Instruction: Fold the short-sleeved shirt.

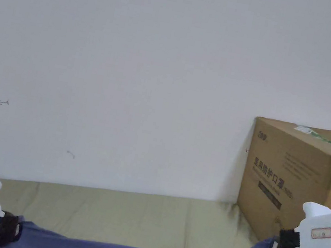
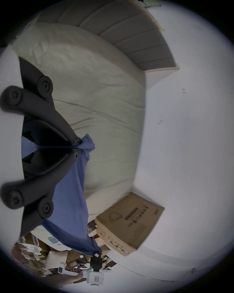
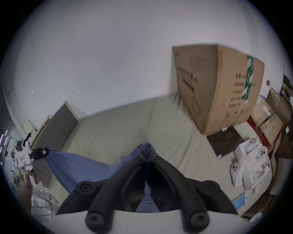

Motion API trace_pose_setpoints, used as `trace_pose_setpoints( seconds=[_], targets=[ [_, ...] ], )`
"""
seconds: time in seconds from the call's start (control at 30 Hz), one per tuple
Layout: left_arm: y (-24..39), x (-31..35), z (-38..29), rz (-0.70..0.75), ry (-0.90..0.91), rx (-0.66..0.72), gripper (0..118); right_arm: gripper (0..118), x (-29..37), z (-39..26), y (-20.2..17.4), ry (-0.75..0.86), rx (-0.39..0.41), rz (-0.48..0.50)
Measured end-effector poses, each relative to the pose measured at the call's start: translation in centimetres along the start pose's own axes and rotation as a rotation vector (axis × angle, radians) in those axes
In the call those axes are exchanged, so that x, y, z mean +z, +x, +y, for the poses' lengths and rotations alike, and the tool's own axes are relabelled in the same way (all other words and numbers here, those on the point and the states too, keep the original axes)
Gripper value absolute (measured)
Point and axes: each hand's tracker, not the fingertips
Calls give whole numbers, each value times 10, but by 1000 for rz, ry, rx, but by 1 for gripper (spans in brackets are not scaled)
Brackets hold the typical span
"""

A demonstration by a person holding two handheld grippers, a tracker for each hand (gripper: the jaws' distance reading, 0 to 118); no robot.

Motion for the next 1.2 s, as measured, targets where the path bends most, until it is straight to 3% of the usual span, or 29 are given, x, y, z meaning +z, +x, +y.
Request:
trace_pose_setpoints(
  seconds=[0.17, 0.33, 0.8, 1.0, 1.13, 1.2],
  targets=[
    [16, 55, 38, -7, 119, -14, 1, 3, 57, 47, -23, 163, 6, 19],
    [27, 77, 78, -12, 211, -22, 1, 3, 82, 109, -55, 275, 72, -29],
    [23, -1, 223, -25, 402, 25, 1, 3, 14, 271, -106, 469, 52, -120],
    [11, -39, 247, 6, 478, 66, 1, 3, -14, 287, -118, 551, 107, -143],
    [7, -73, 224, 38, 479, 60, 1, 3, -48, 257, -120, 577, 212, -206],
    [5, -91, 196, 53, 466, 55, 1, 3, -71, 228, -111, 571, 195, -199]
  ],
)
